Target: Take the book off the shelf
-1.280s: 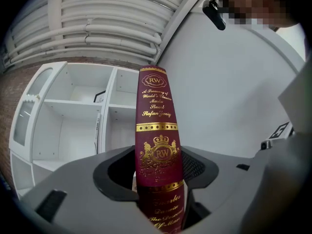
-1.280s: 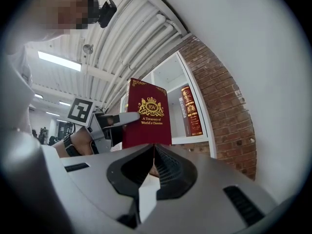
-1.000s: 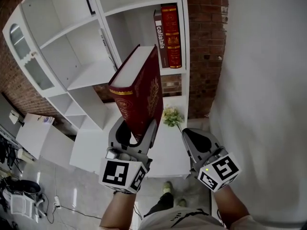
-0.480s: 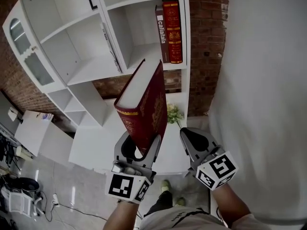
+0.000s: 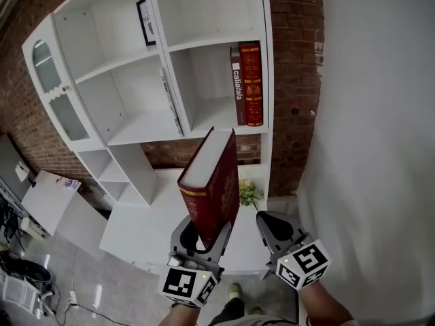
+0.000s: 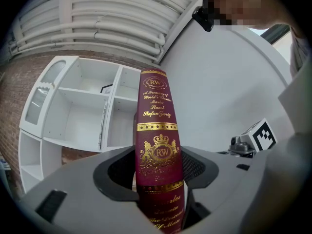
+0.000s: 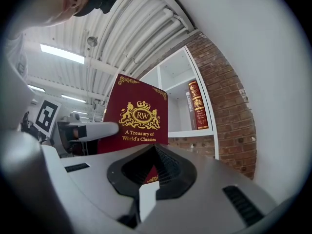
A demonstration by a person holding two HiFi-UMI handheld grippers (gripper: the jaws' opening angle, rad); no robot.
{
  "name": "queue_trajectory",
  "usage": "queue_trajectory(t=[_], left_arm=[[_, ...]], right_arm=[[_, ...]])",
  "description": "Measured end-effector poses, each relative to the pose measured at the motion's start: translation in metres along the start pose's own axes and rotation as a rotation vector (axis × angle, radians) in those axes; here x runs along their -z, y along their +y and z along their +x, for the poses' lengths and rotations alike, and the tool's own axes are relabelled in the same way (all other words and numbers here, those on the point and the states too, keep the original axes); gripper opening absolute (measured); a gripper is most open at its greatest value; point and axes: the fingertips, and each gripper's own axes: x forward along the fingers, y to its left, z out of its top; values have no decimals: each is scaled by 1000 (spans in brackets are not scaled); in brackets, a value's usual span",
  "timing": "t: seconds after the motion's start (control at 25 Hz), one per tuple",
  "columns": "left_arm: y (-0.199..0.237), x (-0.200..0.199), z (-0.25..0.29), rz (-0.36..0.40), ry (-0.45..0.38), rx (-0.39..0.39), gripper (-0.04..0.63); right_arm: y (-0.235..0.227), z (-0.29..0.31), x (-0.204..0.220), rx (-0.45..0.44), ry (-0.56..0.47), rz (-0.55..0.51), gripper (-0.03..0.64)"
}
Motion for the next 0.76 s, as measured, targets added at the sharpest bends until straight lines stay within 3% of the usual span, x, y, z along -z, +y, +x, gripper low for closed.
queue_trajectory(t=[0.76], left_arm=[[2,-3,-5,-3,-1,9,261]], right_arm=[[6,2,-3,17,-12,-8,17]])
